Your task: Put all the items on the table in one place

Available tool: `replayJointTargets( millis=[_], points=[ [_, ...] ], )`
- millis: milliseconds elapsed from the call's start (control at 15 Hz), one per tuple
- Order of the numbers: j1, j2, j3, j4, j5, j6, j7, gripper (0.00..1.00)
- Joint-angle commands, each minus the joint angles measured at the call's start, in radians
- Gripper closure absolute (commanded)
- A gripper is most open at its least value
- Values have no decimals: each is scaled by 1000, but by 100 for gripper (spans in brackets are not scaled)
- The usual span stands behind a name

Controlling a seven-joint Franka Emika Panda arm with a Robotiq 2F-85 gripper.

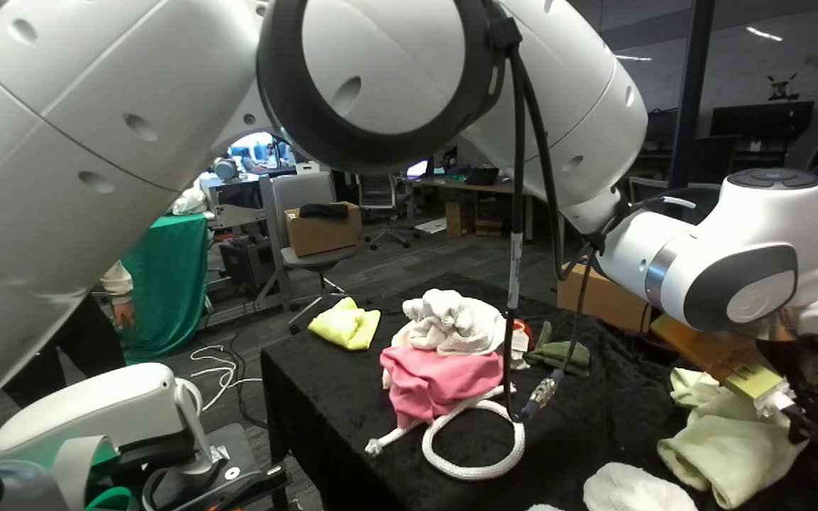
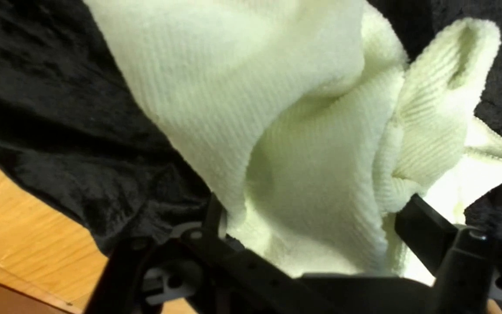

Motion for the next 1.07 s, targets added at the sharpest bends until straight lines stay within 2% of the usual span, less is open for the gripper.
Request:
replayJointTargets(
  millis=[0, 67, 133, 200, 533, 667, 867, 1000],
  points=[
    [-19, 26, 22, 51, 25, -28, -63, 0],
    [-19, 25, 21, 54, 25, -38, -66, 25],
    [-16, 21, 15, 54, 20, -47, -68, 26],
    [-13, 16, 9, 55, 16, -60, -67, 32],
    [-2, -12, -3, 69, 9, -132, -65, 73],
    [-10, -24, 14, 78, 17, -177, -92, 87],
    [-14, -46, 30, 92, 23, -256, -133, 95],
    [-11, -61, 34, 96, 23, -301, -153, 93]
  ],
)
